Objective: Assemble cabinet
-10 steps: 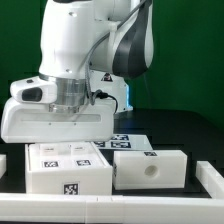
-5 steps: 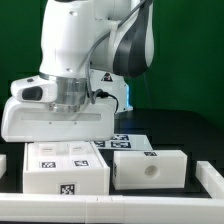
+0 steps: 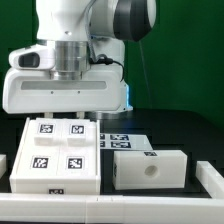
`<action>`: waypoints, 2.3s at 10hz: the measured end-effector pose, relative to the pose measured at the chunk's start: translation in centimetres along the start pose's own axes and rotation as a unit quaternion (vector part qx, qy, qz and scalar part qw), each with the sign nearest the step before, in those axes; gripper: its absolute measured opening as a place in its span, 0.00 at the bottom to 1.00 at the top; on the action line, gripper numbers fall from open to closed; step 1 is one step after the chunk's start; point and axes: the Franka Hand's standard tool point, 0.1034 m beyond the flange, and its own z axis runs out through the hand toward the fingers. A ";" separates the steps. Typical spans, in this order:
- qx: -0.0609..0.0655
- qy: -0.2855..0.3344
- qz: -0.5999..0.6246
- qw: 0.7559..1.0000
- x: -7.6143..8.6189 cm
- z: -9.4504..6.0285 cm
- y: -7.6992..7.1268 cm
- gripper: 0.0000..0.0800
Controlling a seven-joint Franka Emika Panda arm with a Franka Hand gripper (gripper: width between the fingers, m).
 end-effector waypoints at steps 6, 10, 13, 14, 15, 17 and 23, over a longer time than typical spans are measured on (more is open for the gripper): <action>-0.003 0.001 0.005 1.000 0.6 -0.3 0.1 0.24; 0.010 0.005 0.018 1.000 1.6 -2.5 -0.9 0.24; 0.014 0.001 0.019 1.000 1.9 -2.7 -1.0 0.23; 0.014 0.001 0.019 1.000 1.9 -2.7 -1.0 0.23; 0.014 0.001 0.019 1.000 1.8 -2.7 -1.0 0.23; 0.015 0.001 0.019 1.000 1.9 -2.8 -1.0 0.23; 0.028 -0.004 0.028 0.999 2.7 -5.2 -1.8 0.20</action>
Offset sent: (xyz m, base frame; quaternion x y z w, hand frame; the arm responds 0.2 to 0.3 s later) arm 0.0000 0.0000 0.0000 0.0000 0.0000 0.0000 1.0000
